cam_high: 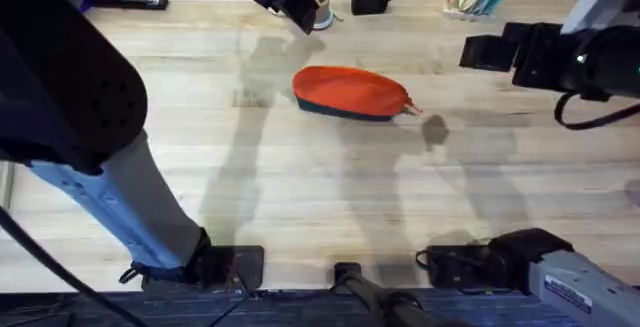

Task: Unzip the bag, pick up the pens from the table one at a time and place them inside, then zip the bag closed.

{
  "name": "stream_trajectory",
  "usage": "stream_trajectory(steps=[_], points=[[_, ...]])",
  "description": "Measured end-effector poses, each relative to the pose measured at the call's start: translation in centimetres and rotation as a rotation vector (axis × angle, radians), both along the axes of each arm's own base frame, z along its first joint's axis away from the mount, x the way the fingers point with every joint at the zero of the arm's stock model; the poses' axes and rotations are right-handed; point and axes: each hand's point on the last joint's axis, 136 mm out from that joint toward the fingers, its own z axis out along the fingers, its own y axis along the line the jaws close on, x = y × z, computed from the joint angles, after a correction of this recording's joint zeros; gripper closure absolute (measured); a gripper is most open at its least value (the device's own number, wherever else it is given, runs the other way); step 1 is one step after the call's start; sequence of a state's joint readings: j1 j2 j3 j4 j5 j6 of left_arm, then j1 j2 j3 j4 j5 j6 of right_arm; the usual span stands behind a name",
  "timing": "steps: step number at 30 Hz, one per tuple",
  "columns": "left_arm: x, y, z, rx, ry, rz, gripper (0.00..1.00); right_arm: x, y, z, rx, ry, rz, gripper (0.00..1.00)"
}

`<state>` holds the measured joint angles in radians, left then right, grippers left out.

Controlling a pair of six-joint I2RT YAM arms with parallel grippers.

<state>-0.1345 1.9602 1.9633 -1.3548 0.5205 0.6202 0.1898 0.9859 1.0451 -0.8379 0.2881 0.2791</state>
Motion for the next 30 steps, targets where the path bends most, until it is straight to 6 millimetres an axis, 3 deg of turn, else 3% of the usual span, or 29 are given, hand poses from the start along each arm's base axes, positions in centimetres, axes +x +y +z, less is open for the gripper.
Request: stream_trajectory(steps=[7, 12, 17, 25, 30], points=[[-0.7, 0.4, -0.2, 0.008, 0.079, 0.09, 0.006, 0.2, -0.8, 0.3, -0.041, -0.016, -0.028, 0.004], [-1.2, 0.9, 1.3, 0.001, 0.043, 0.109, 0.006, 1.0, -0.8, 1.1, -0.041, -0.062, -0.032, 0.004], [-3.7, 1.6, 2.7, -0.006, -0.001, 0.122, 0.006, 1.7, -0.7, 1.8, -0.035, -0.104, -0.035, 0.004], [-7.6, 2.5, 1.4, 0.025, 0.002, 0.136, 0.006, 1.7, -0.7, 1.9, -0.034, -0.106, -0.035, 0.004], [-8.5, 2.9, 1.9, 0.038, -0.035, 0.142, 0.006, 1.7, -0.7, 1.8, -0.034, -0.105, -0.035, 0.005]])
